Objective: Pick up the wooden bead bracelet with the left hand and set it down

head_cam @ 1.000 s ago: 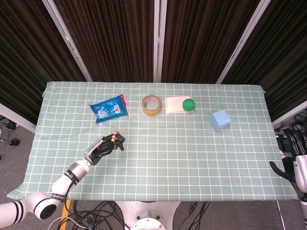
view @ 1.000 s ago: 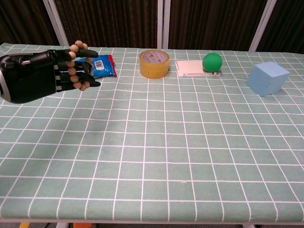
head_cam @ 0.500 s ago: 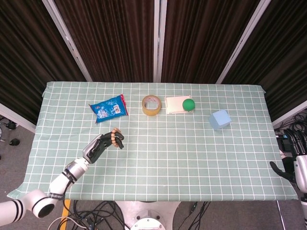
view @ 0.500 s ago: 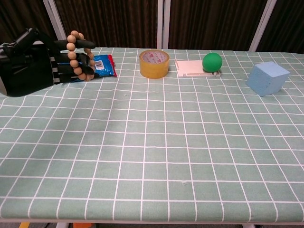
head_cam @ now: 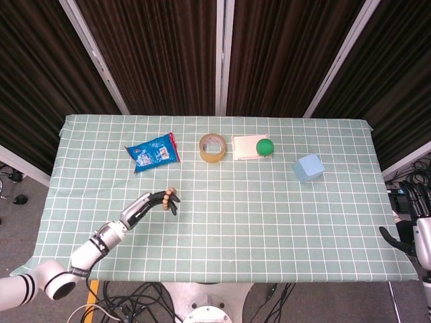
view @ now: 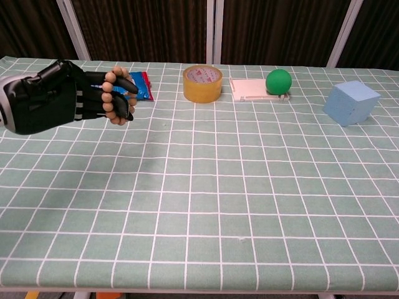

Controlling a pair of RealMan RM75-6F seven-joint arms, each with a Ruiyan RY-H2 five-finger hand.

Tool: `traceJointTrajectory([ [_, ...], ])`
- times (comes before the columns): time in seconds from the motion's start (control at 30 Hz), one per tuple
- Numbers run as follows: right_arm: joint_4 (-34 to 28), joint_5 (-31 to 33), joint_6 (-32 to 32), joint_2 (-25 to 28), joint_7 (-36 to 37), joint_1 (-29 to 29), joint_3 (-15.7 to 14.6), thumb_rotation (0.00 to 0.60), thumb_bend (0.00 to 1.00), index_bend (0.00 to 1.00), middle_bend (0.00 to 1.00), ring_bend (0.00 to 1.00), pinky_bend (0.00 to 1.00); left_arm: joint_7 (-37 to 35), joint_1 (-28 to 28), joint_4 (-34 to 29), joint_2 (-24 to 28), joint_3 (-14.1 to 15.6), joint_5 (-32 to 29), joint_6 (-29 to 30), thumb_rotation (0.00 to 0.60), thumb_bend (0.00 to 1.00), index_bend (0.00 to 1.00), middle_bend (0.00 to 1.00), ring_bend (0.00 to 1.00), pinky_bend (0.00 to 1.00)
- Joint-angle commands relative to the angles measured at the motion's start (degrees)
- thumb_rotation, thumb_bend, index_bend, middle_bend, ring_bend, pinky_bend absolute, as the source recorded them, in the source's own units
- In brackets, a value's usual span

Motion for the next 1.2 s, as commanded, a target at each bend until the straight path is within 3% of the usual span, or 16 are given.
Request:
traceJointTrajectory([
  [0.03,0.09,0.05,0.08,0.00,0.09,-0.06,0.02,0.600,0.10,0.00,0.09,0.00,0.00,-4.42,-2.18,1.25,1.05,1.70,2.17,-1.03,0.564,0.16,0.23,0.38,0.26,0.13],
  [0.07,0.13,0.07,0.10,0.00,0.14,-0.07,0.02,0.600,0.10,0.00,0.09,0.00,0.00,-4.24,-2.37,1.68,1.06,1.87,2.47,-0.82,0.597,0.16,0.22,0.37,0.25,0.13],
  [0.27,0.46,0.14,0.21,-0.14,0.51,-0.25,-0.05,0.600,0.10,0.00,0.09,0.00,0.00,11.43,-3.11,4.41,0.56,3.10,4.28,-0.27,0.600,0.16,0.20,0.33,0.20,0.12],
  [0.47,0.69,-0.08,0.27,-0.32,0.73,-0.22,-0.09,0.600,0.10,0.00,0.09,0.00,0.00,36.49,-1.59,6.15,-1.82,1.76,1.33,1.04,0.600,0.16,0.20,0.30,0.16,0.12],
  [0.77,0.91,-0.24,0.33,-0.56,0.91,-0.25,-0.17,0.600,0.10,0.00,0.09,0.00,0.00,70.10,2.49,3.38,-2.59,0.46,-3.97,6.20,0.580,0.15,0.20,0.30,0.16,0.12],
  [1.03,1.49,0.20,-2.67,0.28,3.40,0.20,-1.25,0.600,0.10,0.00,0.09,0.00,0.00,75.28,10.82,0.09,0.65,-4.68,-11.58,20.43,0.600,0.13,0.20,0.30,0.16,0.12],
  [1.2,3.53,-0.59,-6.94,0.47,7.06,1.89,-2.51,0.600,0.11,0.00,0.08,0.00,0.00,77.16,17.40,0.37,4.91,-4.83,-16.11,26.79,0.600,0.13,0.21,0.30,0.16,0.11],
])
